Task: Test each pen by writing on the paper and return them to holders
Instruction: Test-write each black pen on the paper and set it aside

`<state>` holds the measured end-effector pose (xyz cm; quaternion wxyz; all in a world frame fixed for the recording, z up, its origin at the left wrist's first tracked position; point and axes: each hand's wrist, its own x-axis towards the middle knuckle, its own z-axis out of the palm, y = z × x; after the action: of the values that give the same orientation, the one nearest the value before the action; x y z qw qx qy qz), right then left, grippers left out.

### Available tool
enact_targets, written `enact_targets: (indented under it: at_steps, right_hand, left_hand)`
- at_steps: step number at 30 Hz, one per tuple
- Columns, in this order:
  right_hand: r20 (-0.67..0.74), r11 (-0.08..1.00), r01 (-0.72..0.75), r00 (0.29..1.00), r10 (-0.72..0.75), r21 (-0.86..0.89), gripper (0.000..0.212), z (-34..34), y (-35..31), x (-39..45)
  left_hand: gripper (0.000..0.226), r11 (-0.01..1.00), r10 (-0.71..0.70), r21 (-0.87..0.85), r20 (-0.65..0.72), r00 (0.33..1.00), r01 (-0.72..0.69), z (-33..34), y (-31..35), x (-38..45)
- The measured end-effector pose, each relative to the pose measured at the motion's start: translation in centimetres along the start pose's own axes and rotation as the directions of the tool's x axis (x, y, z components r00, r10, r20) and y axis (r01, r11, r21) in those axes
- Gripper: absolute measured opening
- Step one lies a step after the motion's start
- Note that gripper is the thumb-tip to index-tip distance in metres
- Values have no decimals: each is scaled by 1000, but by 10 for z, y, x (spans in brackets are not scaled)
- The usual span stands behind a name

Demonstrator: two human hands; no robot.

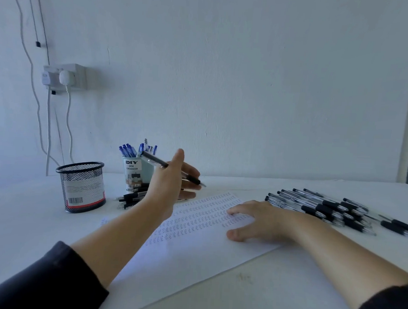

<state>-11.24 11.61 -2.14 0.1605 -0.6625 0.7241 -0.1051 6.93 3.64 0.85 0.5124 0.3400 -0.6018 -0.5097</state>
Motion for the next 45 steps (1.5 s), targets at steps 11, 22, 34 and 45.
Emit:
enact_targets:
  at_steps: [11,22,34,45]
  right_hand:
    - [-6,998,-19,1000,19,67,91,0,7,6]
    - [3,978,-61,998,62,200,83,1,13,9]
    - [-5,980,-64,998,66,189,80,2,15,12]
    - [-4,980,-63,998,64,188,76,2,16,12]
  left_hand:
    - [9,973,-187,-124,73,980,195,15,-13,-20]
    - [10,982,-56,184,116,992,34,28,-24,-25]
    - [8,943,-87,329,79,993,56,35,-29,-31]
    - [4,917,-74,396,50,996,48,36,-30,-31]
